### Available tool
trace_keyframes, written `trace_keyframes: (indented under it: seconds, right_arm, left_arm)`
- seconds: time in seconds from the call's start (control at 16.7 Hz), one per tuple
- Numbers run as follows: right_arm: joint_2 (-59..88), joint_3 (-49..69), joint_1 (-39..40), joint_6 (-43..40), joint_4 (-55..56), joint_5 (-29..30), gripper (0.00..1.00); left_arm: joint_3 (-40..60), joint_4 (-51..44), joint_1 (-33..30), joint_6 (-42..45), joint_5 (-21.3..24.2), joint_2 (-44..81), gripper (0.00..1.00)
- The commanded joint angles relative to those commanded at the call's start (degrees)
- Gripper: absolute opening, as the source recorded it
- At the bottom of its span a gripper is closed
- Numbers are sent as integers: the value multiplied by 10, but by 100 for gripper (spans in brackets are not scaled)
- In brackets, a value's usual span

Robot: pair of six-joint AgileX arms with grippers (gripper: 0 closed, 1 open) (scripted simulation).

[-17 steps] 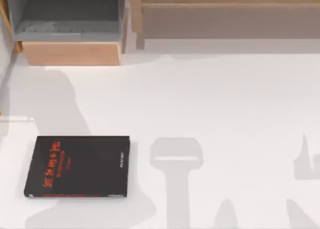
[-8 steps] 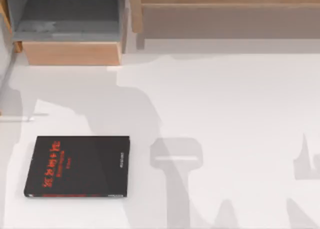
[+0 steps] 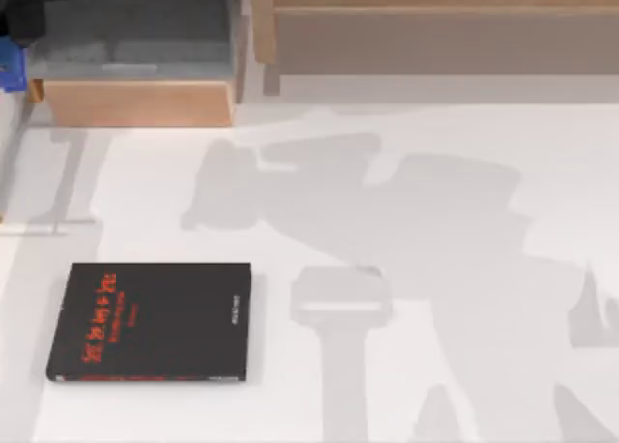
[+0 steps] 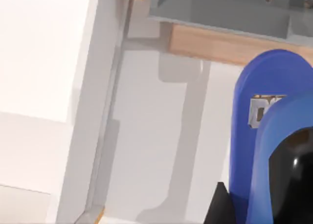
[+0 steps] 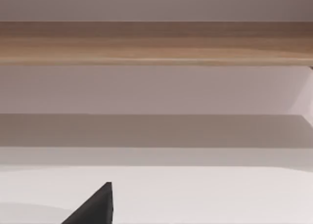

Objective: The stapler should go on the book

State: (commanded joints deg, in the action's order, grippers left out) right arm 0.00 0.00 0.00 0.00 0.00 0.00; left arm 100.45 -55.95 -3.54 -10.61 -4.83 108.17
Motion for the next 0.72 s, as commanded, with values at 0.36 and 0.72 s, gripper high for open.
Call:
trace_keyframes:
  seconds: [0.36,0.72]
  right_arm:
    - [0,0,0,0,0,0,100]
    - [0,0,0,0,0,0,100]
  left_arm:
    - [-221,25,-152,-59,8,-90,0]
    - [-360,35,-214,-121,16,-126,0]
